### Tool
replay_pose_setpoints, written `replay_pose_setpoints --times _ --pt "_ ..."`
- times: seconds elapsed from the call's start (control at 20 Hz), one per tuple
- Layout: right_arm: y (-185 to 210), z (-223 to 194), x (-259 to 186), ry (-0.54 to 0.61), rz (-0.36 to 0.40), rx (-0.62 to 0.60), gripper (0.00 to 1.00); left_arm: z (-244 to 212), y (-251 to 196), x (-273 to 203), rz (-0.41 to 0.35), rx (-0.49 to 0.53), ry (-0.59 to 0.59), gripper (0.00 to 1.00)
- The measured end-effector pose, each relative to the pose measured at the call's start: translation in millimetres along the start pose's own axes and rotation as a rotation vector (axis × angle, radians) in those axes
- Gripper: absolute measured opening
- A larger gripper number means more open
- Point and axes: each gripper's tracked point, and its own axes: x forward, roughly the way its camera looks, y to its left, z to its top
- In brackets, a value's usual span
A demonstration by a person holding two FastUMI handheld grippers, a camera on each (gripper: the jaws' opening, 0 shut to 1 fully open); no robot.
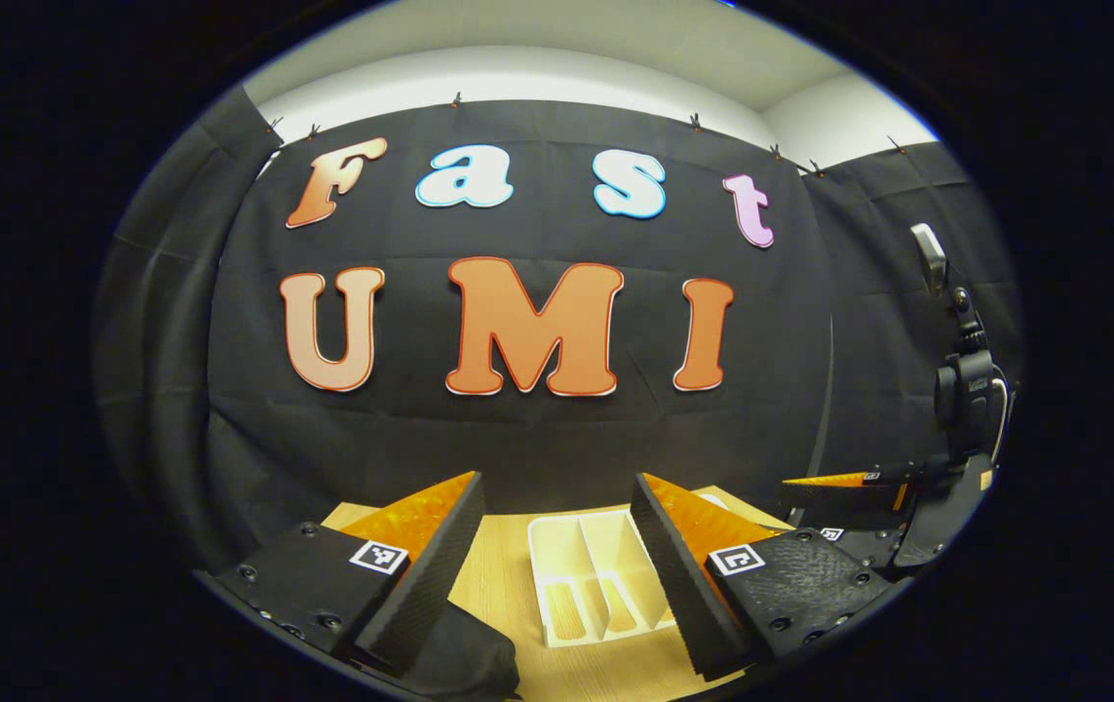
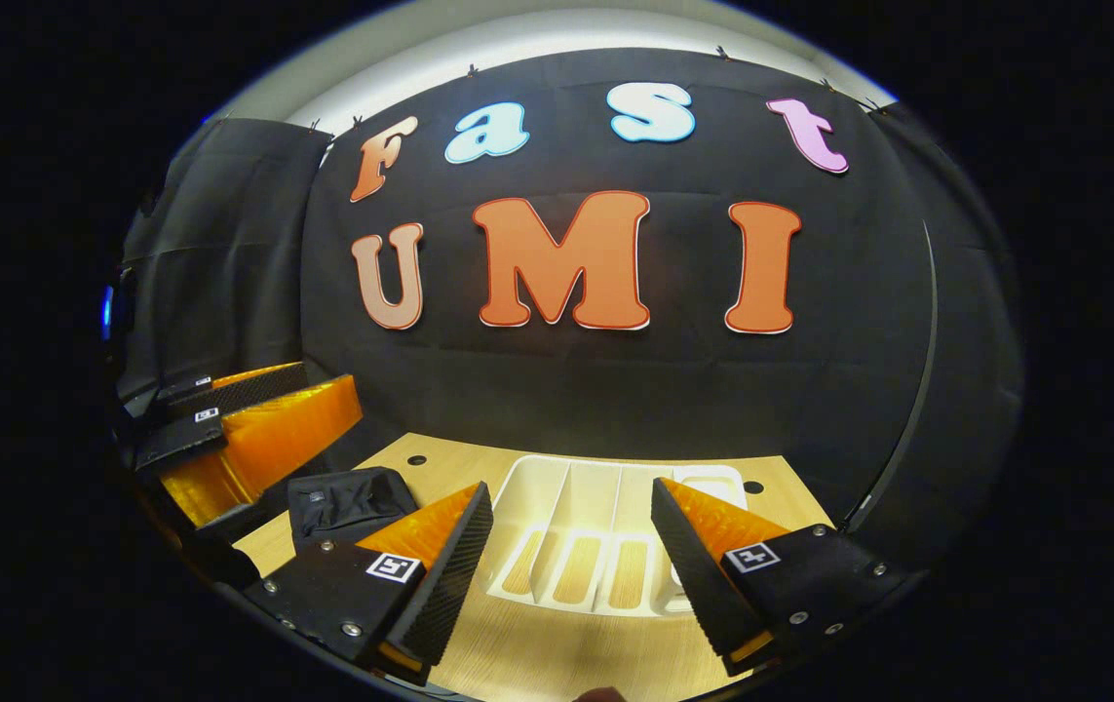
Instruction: Open the schoolbag, grab two books from the bookshelf and put them into the schoolbag.
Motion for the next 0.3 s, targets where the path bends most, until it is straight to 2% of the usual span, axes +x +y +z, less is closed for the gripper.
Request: replay_pose_setpoints --times 0.3 --pt "3 3 2 -0.010 0.007 -0.031 0.98 1 27 3 0.043 0.017 -0.025 0.96"
